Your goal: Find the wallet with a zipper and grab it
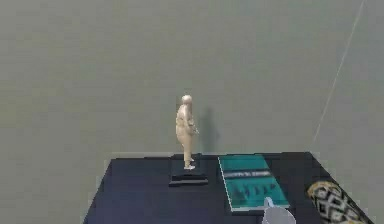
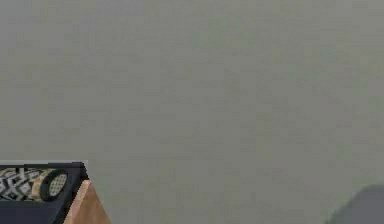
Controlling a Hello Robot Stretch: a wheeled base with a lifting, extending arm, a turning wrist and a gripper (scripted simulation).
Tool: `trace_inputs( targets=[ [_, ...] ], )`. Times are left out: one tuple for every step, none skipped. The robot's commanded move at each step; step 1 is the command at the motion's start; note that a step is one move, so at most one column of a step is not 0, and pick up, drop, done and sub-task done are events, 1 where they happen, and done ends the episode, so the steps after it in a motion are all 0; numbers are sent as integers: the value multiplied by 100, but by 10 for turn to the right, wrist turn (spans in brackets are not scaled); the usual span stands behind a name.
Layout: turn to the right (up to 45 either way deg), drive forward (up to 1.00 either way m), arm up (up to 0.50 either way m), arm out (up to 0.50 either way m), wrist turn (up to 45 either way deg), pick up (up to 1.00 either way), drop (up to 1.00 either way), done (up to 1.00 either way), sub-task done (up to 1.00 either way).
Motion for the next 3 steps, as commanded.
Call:
trace_inputs(
  targets=[
    [-420, 0, 0, 0, 0, 0, 0, 0, 0],
    [0, 0, 50, 0, 0, 0, 0, 0, 0],
    [0, 0, 38, 0, 0, 0, 0, 0, 0]
  ],
)
